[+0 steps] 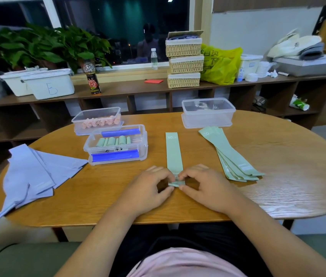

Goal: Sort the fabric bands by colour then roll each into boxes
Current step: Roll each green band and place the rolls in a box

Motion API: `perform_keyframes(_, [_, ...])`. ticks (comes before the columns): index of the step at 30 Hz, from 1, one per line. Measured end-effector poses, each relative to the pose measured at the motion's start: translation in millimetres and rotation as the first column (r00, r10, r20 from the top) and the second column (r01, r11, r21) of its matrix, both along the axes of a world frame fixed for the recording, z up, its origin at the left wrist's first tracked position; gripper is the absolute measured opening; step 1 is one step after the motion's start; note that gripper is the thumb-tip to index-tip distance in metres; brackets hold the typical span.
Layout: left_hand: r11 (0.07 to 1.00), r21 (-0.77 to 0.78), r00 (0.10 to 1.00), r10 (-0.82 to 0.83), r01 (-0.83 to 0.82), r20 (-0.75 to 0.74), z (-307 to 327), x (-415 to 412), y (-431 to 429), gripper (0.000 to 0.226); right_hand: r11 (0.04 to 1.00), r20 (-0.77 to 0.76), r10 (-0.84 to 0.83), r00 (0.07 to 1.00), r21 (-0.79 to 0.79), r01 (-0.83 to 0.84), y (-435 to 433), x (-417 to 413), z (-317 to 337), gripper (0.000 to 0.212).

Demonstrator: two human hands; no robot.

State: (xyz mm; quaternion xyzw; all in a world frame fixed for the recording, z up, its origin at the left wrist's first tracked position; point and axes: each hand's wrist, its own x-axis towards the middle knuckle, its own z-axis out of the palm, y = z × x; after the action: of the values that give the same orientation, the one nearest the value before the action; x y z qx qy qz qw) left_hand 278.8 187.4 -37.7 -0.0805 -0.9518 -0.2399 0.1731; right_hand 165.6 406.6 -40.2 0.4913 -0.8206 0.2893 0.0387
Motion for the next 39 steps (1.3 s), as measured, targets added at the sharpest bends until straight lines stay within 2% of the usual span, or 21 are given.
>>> perform_keyframes(3, [1.0, 0.021, 1.0, 0.004, -0.004, 0.011, 1, 1, 0, 0.015, 1.0, -0.03, 0.02, 0.999, 0.015, -0.02, 0, 1, 1, 0.031])
perform_keyframes(19, [0.999, 0.021, 0.999, 0.048, -0.048, -0.011, -3, -3, 1, 0.008, 1.0, 0.002, -0.015, 1.0, -0.004, 0.015, 2, 4, 2, 0.012])
perform_keyframes(28, [0.999, -0.02, 0.998, 0.04, -0.041, -0.039, -7, -7, -1, 0.017, 0.999, -0.041, 0.015, 0.999, -0.028, -0.017, 1, -1, -3, 0.013])
perform_keyframes(39, [0.999, 0.031, 0.997, 0.028, -0.026, -0.071, -11, -6, -3, 0.012, 0.999, -0.005, 0.022, 1.0, -0.046, -0.023, 3, 1, 1, 0.011])
